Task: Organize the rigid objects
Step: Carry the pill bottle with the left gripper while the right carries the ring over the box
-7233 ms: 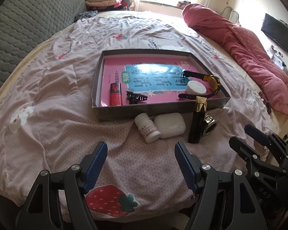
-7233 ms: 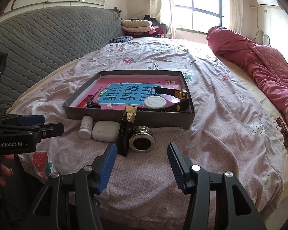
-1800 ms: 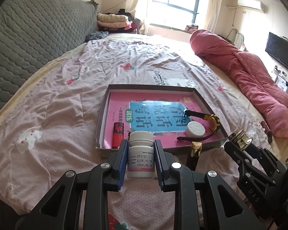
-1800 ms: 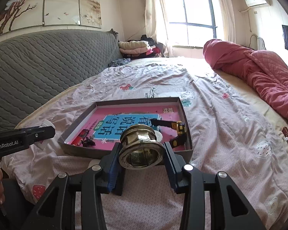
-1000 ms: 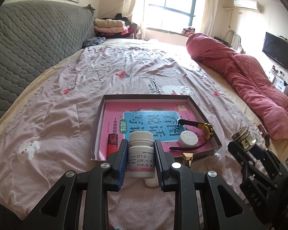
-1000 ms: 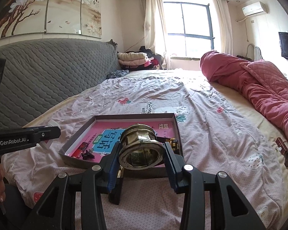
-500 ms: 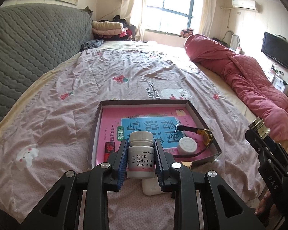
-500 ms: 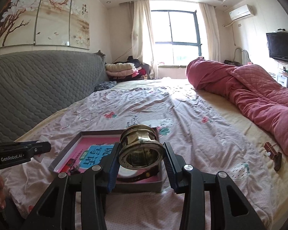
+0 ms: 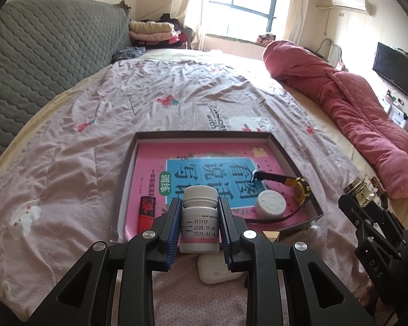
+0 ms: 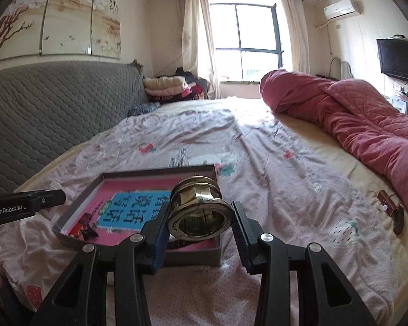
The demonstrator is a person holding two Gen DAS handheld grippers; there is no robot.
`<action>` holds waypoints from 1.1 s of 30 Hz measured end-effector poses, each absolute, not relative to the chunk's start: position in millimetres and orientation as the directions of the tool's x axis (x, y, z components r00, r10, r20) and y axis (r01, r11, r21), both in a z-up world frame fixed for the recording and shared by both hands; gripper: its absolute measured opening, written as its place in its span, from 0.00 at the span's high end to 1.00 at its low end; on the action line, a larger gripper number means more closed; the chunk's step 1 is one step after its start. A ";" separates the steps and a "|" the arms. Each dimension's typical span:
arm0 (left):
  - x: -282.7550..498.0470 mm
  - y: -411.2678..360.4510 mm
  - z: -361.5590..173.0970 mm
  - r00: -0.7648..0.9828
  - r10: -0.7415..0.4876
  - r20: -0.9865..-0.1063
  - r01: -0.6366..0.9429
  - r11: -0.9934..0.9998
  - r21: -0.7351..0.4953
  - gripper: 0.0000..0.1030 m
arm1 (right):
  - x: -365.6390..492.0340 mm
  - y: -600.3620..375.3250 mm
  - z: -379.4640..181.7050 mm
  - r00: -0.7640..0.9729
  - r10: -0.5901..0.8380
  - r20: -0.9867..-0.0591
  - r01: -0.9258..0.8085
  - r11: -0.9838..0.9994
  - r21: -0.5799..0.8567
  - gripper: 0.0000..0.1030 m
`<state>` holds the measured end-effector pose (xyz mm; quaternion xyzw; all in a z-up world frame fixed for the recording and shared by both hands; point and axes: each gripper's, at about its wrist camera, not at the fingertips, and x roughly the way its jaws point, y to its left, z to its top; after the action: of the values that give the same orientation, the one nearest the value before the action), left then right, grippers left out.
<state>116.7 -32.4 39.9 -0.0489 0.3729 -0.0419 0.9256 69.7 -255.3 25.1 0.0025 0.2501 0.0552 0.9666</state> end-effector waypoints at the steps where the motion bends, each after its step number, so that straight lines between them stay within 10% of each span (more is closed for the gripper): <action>1: 119.3 -33.5 36.1 0.713 -0.115 -0.691 0.042 0.992 -0.121 0.74 | 71.3 -253.9 22.4 0.865 0.108 -0.490 -0.109 0.994 0.028 0.58; 33: 171.1 -50.8 -28.7 0.624 -0.112 -0.774 0.040 0.993 -0.111 0.74 | 120.9 -253.4 -27.8 0.793 0.099 -0.601 -0.109 0.994 0.019 0.58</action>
<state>171.1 -50.8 -28.7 -0.0413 0.4318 -0.0421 0.9001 120.9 -253.4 -27.8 -0.0085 0.3168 0.0549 0.9468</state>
